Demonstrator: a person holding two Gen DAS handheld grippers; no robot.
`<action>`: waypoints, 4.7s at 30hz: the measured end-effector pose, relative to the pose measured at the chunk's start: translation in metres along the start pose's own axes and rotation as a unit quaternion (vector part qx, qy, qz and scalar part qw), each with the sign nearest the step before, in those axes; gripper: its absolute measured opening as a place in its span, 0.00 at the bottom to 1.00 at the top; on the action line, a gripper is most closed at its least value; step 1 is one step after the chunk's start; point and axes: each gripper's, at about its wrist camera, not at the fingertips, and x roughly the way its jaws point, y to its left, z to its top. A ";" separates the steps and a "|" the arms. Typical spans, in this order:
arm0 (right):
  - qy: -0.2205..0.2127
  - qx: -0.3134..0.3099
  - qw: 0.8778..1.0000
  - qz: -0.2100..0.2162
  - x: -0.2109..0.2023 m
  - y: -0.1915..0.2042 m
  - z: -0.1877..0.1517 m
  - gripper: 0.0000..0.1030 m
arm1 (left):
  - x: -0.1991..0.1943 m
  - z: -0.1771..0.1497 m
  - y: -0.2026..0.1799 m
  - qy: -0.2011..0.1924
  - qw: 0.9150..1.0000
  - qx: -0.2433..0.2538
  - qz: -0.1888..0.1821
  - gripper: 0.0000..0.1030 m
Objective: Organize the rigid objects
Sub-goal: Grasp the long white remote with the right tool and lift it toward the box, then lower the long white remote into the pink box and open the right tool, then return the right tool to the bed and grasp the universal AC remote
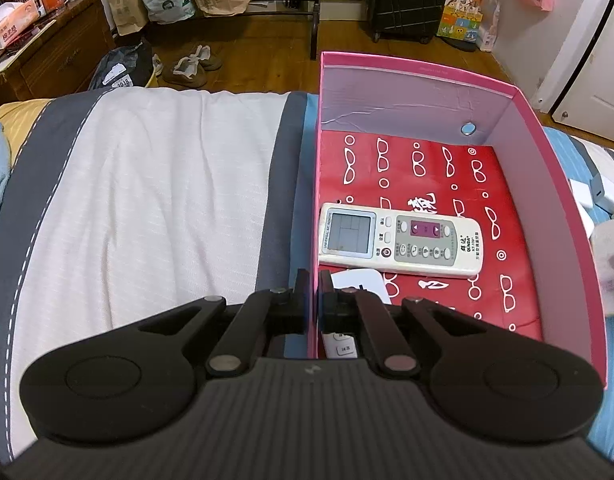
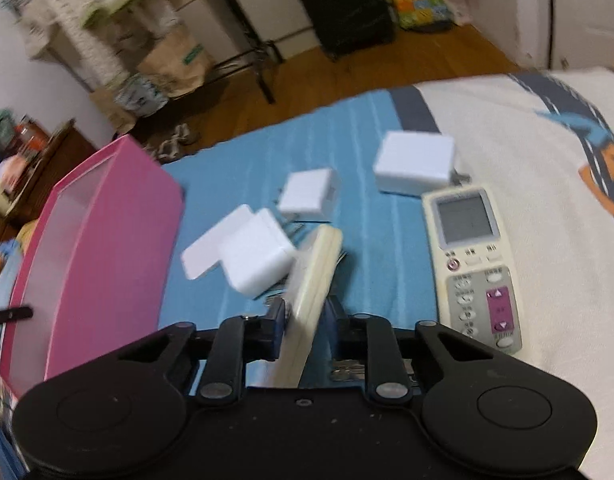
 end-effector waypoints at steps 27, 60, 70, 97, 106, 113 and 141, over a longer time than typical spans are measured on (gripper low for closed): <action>-0.071 -0.226 0.971 0.025 -0.057 0.119 -0.001 0.19 | -0.001 0.000 0.004 0.004 1.000 -0.016 -0.013 0.03; -0.021 -0.693 0.720 0.024 0.057 0.309 -0.075 0.19 | 0.001 -0.001 0.017 0.004 0.998 -0.040 -0.045 0.04; 0.039 -0.616 0.778 0.117 0.056 0.315 -0.053 0.25 | 0.003 -0.001 0.022 0.006 0.997 -0.045 -0.057 0.05; -0.027 -0.097 0.991 0.087 -0.052 0.054 0.037 0.42 | 0.005 0.002 0.010 0.012 0.999 -0.035 -0.029 0.05; -0.076 -0.123 0.989 -0.005 -0.044 0.012 0.012 0.42 | 0.010 0.003 0.011 0.019 0.999 -0.038 -0.029 0.04; -0.068 -0.134 0.985 -0.081 -0.048 -0.027 0.016 0.43 | 0.009 0.003 0.007 0.016 0.999 -0.032 -0.023 0.04; -0.090 -0.110 0.980 -0.137 -0.022 -0.056 0.014 0.57 | 0.012 0.006 0.004 0.017 0.999 -0.028 -0.012 0.04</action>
